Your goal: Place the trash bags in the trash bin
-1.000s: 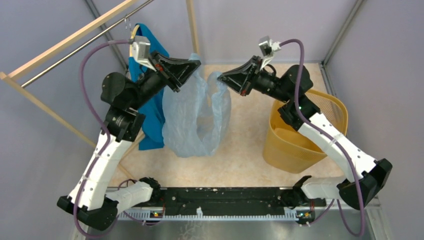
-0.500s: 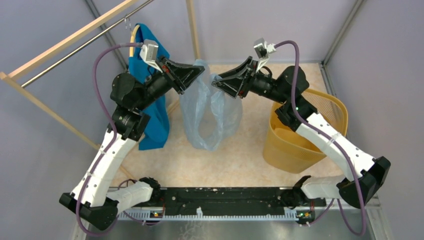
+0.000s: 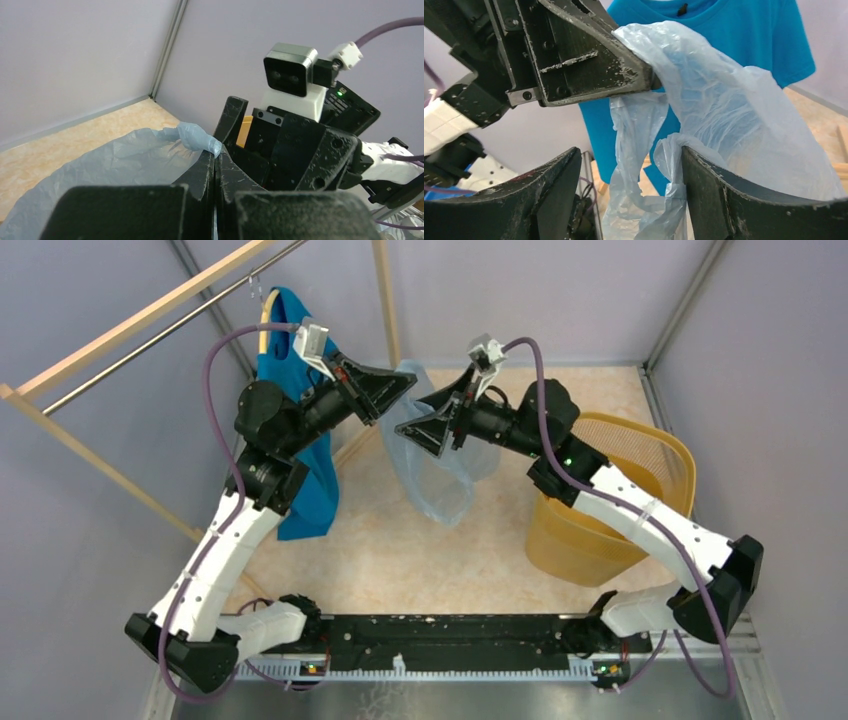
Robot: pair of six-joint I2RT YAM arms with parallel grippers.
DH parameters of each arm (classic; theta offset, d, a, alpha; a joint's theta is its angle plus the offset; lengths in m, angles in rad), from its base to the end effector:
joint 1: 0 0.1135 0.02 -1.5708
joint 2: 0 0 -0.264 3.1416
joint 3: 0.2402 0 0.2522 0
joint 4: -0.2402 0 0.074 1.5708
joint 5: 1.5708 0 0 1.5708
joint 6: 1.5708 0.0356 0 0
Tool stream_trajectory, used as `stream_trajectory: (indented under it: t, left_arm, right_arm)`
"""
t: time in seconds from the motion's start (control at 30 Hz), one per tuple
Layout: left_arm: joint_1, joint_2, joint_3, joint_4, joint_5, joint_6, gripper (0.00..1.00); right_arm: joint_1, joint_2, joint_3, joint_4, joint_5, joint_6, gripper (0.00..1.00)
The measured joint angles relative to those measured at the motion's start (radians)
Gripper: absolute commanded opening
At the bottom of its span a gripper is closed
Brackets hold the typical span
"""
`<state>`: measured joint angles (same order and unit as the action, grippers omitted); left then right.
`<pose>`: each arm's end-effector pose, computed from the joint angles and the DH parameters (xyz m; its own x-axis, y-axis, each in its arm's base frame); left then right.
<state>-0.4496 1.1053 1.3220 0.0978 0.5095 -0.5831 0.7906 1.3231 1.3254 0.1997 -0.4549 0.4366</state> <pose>0.1976 -0.1146 0.4932 -0.2063 -0.4341 -0.8769 0.8188 0.4140 -0.3977 0.2027 0.2270 0.4513 -0.2701 0.2671 -0.9250 -0.9126 0.2351 0.3344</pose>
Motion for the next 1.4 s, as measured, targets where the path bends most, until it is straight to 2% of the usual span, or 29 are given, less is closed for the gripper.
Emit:
stream_trajectory:
  t: [0.07, 0.17, 0.2, 0.27, 0.3, 0.37, 0.43, 0.5, 0.77, 0.97, 1.2, 1.27, 1.4]
  left_arm:
    - [0.0, 0.006, 0.0, 0.005, 0.0, -0.004, 0.0]
    - [0.0, 0.012, -0.001, 0.009, 0.0, -0.014, 0.0]
    - [0.0, 0.012, -0.002, 0.009, 0.0, -0.016, 0.06]
    - [0.0, 0.01, -0.004, 0.014, 0.003, -0.019, 0.29]
    - [0.0, 0.008, -0.007, 0.016, 0.006, -0.02, 0.49]
    - [0.0, -0.001, -0.015, 0.02, 0.009, -0.014, 0.75]
    - [0.0, -0.017, -0.023, 0.022, 0.011, -0.002, 0.89]
    - [0.0, -0.034, -0.022, 0.019, 0.007, 0.024, 0.98]
    - [0.0, -0.16, -0.023, -0.007, -0.045, 0.122, 0.98]
    - [0.0, -0.172, -0.025, -0.007, -0.073, 0.159, 0.98]
    - [-0.024, -0.016, -0.075, 0.041, -0.005, 0.084, 0.97]
    - [-0.072, 0.059, -0.075, 0.043, -0.001, 0.076, 0.96]
    - [-0.24, 0.2, -0.038, -0.005, -0.038, 0.096, 0.94]
  right_arm:
    - [0.035, 0.0, 0.009, -0.037, 0.073, -0.05, 0.56]
    - [0.092, 0.0, 0.032, -0.101, 0.201, -0.133, 0.2]
    - [0.109, 0.0, 0.037, -0.115, 0.248, -0.158, 0.15]
    - [0.127, -0.001, 0.038, -0.124, 0.323, -0.196, 0.06]
    - [0.132, -0.002, 0.037, -0.127, 0.36, -0.211, 0.03]
    - [0.134, -0.013, 0.023, -0.124, 0.425, -0.241, 0.0]
    - [0.135, -0.05, -0.011, -0.117, 0.504, -0.278, 0.0]
    - [0.135, -0.086, -0.026, -0.119, 0.56, -0.313, 0.0]
    - [0.136, -0.252, 0.072, -0.118, 0.799, -0.55, 0.0]
    - [0.136, -0.48, 0.094, -0.127, 0.925, -0.687, 0.0]
    - [0.136, -0.71, 0.105, -0.154, 1.104, -0.827, 0.0]
    - [0.136, -0.75, 0.106, -0.179, 1.144, -0.845, 0.0]
    - [0.136, -0.803, 0.106, -0.249, 1.199, -0.852, 0.0]
